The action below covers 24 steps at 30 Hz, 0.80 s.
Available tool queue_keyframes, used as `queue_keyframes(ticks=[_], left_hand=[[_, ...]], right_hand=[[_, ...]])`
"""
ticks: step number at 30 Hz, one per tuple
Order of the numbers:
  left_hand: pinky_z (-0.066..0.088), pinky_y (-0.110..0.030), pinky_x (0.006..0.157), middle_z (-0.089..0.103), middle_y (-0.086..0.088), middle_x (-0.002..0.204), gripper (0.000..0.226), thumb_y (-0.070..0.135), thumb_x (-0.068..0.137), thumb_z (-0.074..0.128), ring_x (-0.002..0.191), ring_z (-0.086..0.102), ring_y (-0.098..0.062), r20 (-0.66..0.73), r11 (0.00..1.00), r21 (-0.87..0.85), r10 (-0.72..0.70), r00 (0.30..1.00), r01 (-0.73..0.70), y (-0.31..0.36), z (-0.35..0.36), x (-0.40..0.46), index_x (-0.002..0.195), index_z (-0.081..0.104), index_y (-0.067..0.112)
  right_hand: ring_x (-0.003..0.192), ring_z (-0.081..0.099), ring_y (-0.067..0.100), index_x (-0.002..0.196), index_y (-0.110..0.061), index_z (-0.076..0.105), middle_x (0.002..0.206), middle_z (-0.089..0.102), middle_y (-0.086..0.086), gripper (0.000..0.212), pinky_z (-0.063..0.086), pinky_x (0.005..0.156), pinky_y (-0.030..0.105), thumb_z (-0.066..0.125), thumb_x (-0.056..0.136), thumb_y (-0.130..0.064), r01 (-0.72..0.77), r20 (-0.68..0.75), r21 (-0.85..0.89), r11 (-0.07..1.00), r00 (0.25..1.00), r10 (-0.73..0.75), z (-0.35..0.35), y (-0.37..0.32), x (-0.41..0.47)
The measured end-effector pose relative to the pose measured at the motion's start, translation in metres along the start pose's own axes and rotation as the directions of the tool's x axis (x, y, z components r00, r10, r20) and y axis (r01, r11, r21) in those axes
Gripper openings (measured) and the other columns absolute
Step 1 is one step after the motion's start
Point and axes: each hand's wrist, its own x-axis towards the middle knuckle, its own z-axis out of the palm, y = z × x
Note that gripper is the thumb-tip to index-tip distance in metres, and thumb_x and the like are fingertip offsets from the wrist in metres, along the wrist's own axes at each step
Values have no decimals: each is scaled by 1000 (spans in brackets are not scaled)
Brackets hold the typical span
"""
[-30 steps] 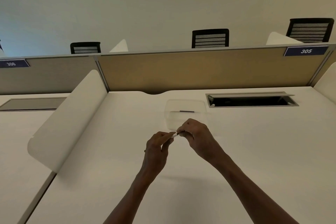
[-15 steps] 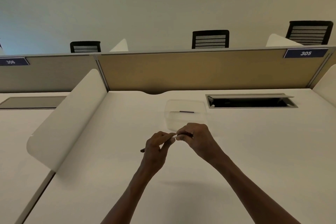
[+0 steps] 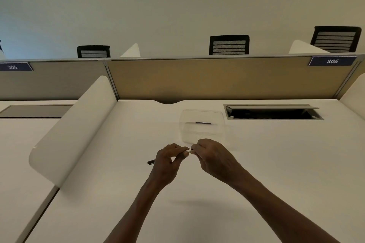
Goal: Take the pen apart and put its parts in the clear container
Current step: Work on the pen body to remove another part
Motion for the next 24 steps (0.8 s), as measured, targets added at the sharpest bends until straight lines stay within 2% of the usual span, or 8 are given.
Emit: queue_keyframes(ticks=[3,7,12,15,18,21,24], left_hand=[[44,-24,68,70,1,80,17,8,88,69,79,61,-17,-22,1000,20,22,1000,-21,0,0,1,100,78,15],[50,-37,70,70,2,80,16,7,87,70,81,62,-18,-43,996,65,56,998,-53,-3,0,0,98,78,15],[49,-41,66,67,9,78,17,13,85,69,77,59,-15,-58,991,78,113,992,-108,-8,1,1,97,76,23],[49,-43,66,66,12,79,19,21,87,67,77,59,-16,-28,988,93,124,992,-121,-11,0,2,102,70,32],[48,-43,68,64,14,79,16,27,89,66,79,58,-11,28,986,116,117,993,-119,-14,-2,0,102,69,36],[48,-44,71,65,17,83,17,30,90,63,82,58,-10,67,987,127,89,994,-97,-14,-5,1,105,66,39],[49,-43,72,66,18,84,19,29,90,60,81,57,-8,97,986,132,89,991,-102,-10,-7,6,107,65,38]], right_hand=[[56,47,20,80,-7,63,66,54,6,10,39,45,32,63,90,-9,-12,1,-48,999,1000,12,2,-3,1],[53,43,20,71,-9,54,63,52,6,20,35,45,32,60,90,-6,-61,11,-37,997,998,61,6,-6,2],[54,36,18,67,-15,42,59,44,0,28,24,51,28,43,95,-14,-212,73,168,963,977,203,14,-7,4],[53,41,16,67,-13,46,58,50,1,34,28,51,30,38,99,-19,-357,177,296,886,932,317,23,-5,5],[59,48,12,69,-18,52,65,57,-1,36,37,56,28,37,102,-23,-420,254,371,828,904,344,25,-3,2],[69,54,13,81,-18,58,76,63,-3,36,43,63,31,35,102,-35,-382,267,343,858,916,301,20,2,-3],[61,44,10,86,-20,53,75,52,-8,34,34,54,26,35,100,-45,-234,202,146,961,958,203,17,5,-6]])
